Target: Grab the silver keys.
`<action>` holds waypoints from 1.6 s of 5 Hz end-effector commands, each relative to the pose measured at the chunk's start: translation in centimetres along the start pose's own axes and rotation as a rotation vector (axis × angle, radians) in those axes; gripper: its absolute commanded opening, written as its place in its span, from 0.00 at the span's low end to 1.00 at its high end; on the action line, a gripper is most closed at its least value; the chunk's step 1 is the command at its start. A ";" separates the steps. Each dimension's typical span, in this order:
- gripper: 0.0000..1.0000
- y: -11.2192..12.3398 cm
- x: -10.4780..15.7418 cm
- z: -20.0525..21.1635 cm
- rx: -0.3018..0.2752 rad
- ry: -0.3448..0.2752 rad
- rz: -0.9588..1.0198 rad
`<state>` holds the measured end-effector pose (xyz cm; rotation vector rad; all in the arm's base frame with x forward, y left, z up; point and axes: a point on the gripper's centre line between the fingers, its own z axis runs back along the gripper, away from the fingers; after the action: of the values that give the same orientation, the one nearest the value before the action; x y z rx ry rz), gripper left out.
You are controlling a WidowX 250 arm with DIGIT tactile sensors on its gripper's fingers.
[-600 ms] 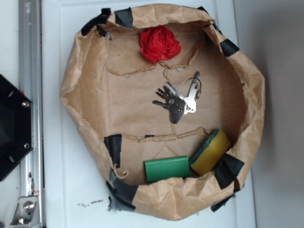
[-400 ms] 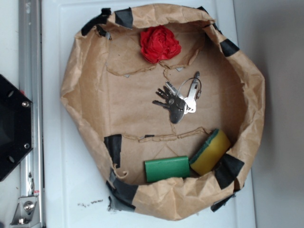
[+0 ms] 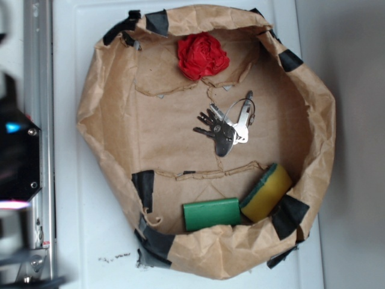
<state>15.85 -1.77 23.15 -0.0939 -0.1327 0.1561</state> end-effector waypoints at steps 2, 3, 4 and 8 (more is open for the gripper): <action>1.00 4.3 7.7 -4.1 -0.027 -0.095 0.331; 1.00 5.6 8.7 -7.9 -0.118 -0.109 0.335; 1.00 5.6 8.7 -7.9 -0.118 -0.109 0.335; 1.00 5.2 9.8 -12.7 -0.085 -0.112 0.365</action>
<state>25.93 3.58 10.19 -0.2026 -0.1923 0.5255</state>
